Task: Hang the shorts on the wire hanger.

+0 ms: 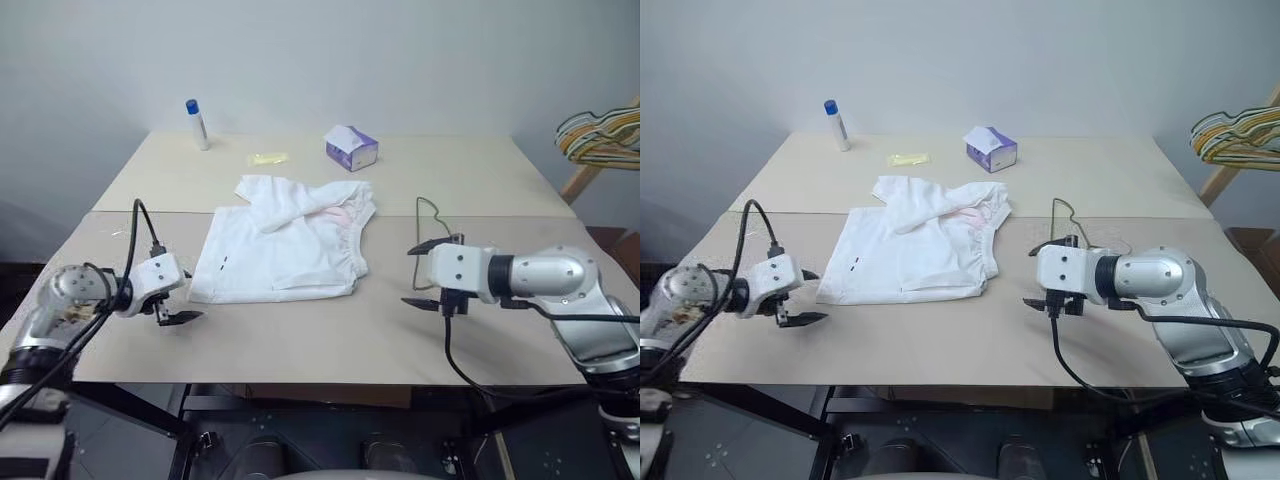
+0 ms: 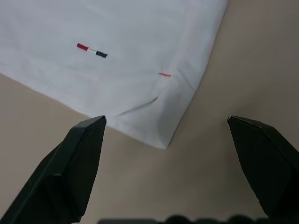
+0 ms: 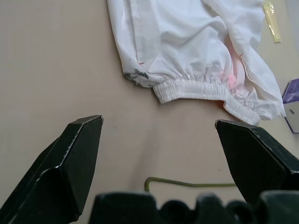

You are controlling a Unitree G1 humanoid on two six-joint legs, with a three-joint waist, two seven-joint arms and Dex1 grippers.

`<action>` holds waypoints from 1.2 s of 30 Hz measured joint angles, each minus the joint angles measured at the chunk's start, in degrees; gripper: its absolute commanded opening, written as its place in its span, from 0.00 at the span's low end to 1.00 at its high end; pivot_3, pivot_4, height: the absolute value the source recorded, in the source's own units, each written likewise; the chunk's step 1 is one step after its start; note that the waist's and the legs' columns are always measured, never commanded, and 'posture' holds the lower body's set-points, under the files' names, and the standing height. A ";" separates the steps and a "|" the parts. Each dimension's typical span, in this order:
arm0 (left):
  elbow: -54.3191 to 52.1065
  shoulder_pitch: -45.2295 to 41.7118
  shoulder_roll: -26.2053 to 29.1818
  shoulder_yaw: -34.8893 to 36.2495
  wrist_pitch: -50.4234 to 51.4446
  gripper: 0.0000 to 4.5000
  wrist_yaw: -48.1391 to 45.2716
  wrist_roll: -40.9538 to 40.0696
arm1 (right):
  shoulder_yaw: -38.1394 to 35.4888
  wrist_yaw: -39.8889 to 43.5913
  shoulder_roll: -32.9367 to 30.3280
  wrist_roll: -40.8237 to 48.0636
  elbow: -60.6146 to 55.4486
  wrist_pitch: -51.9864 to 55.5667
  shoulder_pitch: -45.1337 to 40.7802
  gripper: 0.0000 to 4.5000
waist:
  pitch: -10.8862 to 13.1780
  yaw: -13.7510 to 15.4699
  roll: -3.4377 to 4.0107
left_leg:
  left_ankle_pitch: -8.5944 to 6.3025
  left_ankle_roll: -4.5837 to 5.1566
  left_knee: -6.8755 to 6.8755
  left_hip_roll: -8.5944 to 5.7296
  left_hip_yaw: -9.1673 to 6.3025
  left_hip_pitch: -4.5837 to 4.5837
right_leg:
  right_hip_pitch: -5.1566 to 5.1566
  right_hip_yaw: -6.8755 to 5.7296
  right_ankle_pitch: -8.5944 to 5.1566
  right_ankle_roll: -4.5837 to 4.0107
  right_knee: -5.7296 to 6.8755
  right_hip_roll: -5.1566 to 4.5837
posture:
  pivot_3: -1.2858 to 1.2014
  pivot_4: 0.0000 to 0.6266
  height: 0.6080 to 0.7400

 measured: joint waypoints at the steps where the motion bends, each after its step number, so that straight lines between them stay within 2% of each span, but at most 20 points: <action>1: 1.73 -0.82 -0.31 -0.15 -0.60 1.00 -0.40 0.05 | -0.05 -0.03 -0.03 0.02 -0.34 0.38 0.52 1.00 | -0.01 -0.02 -0.01 | 0.00 0.00 0.00 0.00 0.00 0.01 | 0.00 -0.01 0.00 0.00 0.00 0.00 | 0.51 0.00 1.00; 3: 5.84 -3.07 -1.02 -0.60 -1.58 1.00 -0.98 0.47 | -0.05 -0.15 -0.03 -0.01 -0.60 0.85 1.00 1.00 | -0.02 -0.20 0.01 | 0.00 0.00 0.00 -0.01 0.00 0.04 | 0.02 0.01 0.00 0.00 0.04 -0.01 | 0.51 0.00 1.00; 6: 9.57 -4.88 -1.92 -0.81 -3.13 0.87 -1.00 1.05 | -0.07 -0.74 -0.04 -0.05 -1.01 1.25 1.06 1.00 | -0.08 -0.44 0.03 | 0.01 -0.01 0.01 -0.01 0.00 0.12 | 0.07 0.00 -0.01 -0.01 0.11 -0.01 | 0.51 0.00 1.00; 12: 15.66 -7.50 -4.00 -0.90 -5.97 0.45 -1.10 1.35 | -0.13 -1.20 -0.07 -0.04 -1.71 2.33 1.88 1.00 | -0.26 -0.66 0.05 | 0.01 -0.02 0.01 -0.01 -0.01 0.12 | 0.06 0.01 -0.03 -0.03 0.16 -0.01 | 0.51 0.00 1.00; 18: 15.91 -7.70 -4.00 -1.56 -8.00 0.02 -1.14 2.93 | -0.10 -1.78 -0.06 -0.16 -1.72 2.78 1.87 1.00 | -0.27 -1.24 0.04 | 0.01 -0.02 0.01 0.00 -0.01 0.11 | 0.05 0.01 -0.04 -0.03 0.17 -0.01 | 0.51 0.00 1.00; 21: 15.77 -7.68 -3.83 -1.53 -8.16 0.01 -1.06 3.38 | 0.45 -2.16 0.50 -0.47 -1.61 2.81 1.63 1.00 | -0.27 -1.34 0.04 | 0.01 -0.02 0.01 0.00 -0.01 0.11 | 0.04 0.01 -0.04 -0.03 0.18 -0.01 | 0.51 0.00 1.00; 26: 11.17 -5.05 -1.89 -1.70 -9.03 0.01 -0.20 4.78 | 5.99 -4.49 5.11 -4.48 2.33 1.87 -1.26 1.00 | -0.31 -2.09 -0.02 | 0.01 -0.02 0.02 0.00 -0.01 0.11 | -0.05 0.04 -0.09 -0.07 0.37 -0.01 | 0.51 0.00 1.00; 30: -0.97 2.52 3.94 -1.10 -6.29 0.01 -4.01 3.53 | 10.81 -7.35 9.01 -9.72 10.37 -4.08 -4.16 1.00 | -0.32 -3.21 -0.07 | 0.00 -0.02 0.01 0.01 -0.01 0.06 | -0.16 0.04 -0.22 -0.11 0.50 -0.02 | 0.52 0.00 1.00; 36: -16.98 12.09 8.68 2.87 0.23 0.01 -4.87 0.27 | 17.18 -14.80 14.39 -19.31 21.30 -16.22 -7.14 1.00 | -0.31 -3.07 -0.10 | 0.01 -0.02 0.01 0.04 -0.02 0.10 | -0.20 0.04 -0.27 -0.16 0.66 -0.02 | 0.53 0.00 1.00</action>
